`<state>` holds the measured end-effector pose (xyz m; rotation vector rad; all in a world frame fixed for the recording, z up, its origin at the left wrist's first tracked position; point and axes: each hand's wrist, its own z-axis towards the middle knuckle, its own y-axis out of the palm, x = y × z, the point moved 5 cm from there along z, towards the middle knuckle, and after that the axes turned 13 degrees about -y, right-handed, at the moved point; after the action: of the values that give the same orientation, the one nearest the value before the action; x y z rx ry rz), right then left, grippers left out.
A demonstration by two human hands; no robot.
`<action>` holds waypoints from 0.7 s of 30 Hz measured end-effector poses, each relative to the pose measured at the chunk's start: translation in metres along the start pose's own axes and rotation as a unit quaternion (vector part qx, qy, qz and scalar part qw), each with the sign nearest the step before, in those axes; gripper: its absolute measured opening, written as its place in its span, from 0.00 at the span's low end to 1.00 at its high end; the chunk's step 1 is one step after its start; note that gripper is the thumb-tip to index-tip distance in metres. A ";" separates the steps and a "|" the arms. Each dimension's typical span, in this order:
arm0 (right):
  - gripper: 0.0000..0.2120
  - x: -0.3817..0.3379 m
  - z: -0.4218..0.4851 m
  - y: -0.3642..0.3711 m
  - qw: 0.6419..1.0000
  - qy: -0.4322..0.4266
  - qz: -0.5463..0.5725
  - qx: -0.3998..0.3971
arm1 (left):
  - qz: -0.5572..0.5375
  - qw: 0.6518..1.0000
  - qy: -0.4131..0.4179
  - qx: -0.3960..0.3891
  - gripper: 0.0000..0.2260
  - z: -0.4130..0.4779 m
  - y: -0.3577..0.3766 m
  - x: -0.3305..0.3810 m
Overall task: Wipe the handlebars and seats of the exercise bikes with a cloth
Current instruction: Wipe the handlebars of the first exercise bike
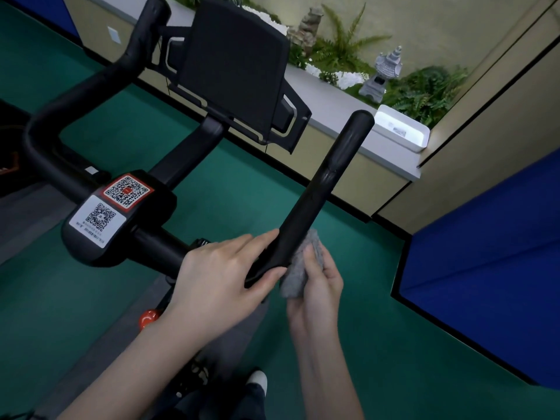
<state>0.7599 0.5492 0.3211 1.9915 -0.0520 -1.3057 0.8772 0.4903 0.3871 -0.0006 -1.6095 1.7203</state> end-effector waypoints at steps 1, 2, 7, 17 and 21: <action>0.08 -0.003 0.004 0.001 1.000 -0.014 -0.003 0.012 | 0.002 1.000 -0.001 -0.005 0.22 0.000 -0.001 0.001; 0.08 -0.004 0.006 0.000 0.999 -0.033 -0.014 0.021 | 0.005 1.000 -0.004 -0.012 0.23 0.001 -0.002 0.001; 0.10 -0.020 0.000 0.000 0.943 -0.247 -0.216 0.049 | -0.004 0.999 -0.039 -0.037 0.27 0.017 -0.001 0.009; 0.10 -0.086 0.043 0.065 0.569 -0.540 -0.564 -0.259 | -0.069 0.991 -0.097 -0.055 0.21 0.023 0.014 0.006; 0.09 -0.087 0.044 0.081 0.454 -0.507 -0.612 -0.403 | -0.071 0.992 -0.093 -0.041 0.20 0.022 0.014 0.005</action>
<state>0.7105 0.5014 0.4283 -0.1216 1.3796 -2.4586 0.8557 0.4755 0.3820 0.2349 -1.7704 1.5808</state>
